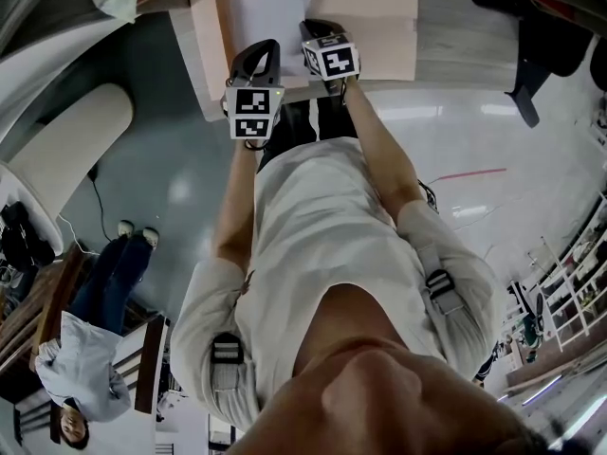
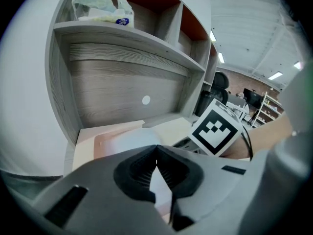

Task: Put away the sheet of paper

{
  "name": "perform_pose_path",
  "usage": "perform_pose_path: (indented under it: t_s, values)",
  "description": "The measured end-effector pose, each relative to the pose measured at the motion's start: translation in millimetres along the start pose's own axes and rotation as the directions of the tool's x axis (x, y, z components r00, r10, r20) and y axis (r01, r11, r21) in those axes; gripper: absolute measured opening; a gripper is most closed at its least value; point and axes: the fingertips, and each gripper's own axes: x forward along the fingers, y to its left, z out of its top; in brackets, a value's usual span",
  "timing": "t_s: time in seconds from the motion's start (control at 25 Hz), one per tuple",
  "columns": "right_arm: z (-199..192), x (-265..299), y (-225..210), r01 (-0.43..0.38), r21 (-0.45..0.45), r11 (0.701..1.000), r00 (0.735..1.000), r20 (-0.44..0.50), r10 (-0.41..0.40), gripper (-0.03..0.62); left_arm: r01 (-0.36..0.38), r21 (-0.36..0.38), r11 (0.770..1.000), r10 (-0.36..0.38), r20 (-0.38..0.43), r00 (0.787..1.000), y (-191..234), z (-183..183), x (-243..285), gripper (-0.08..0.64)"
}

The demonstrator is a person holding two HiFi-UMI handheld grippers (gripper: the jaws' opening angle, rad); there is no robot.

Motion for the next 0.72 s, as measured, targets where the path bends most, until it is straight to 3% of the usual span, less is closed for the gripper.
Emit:
perform_pose_path:
  t_s: [0.32, 0.36, 0.44, 0.72]
  values:
    - [-7.3, 13.7, 19.6, -0.013, -0.086, 0.996, 1.0, -0.026, 0.011, 0.023, -0.01, -0.012, 1.0, 0.01, -0.007, 1.0, 11.4, -8.6, -2.9, 0.021]
    - [-8.8, 14.1, 20.5, -0.011, -0.093, 0.996, 1.0, -0.029, 0.009, 0.037, -0.009, -0.012, 1.0, 0.009, -0.004, 1.0, 11.7, -8.3, -3.8, 0.021]
    - [-11.1, 12.4, 21.4, -0.008, -0.101, 0.995, 0.999, -0.036, 0.004, 0.132, -0.008, -0.009, 1.0, 0.008, 0.0, 1.0, 12.7, -7.5, -5.5, 0.021]
    - [-10.3, -14.7, 14.2, 0.045, -0.138, 0.989, 0.999, 0.0, -0.045, 0.143, 0.005, 0.003, 1.0, -0.005, 0.027, 1.0, 13.1, 0.6, -11.4, 0.021]
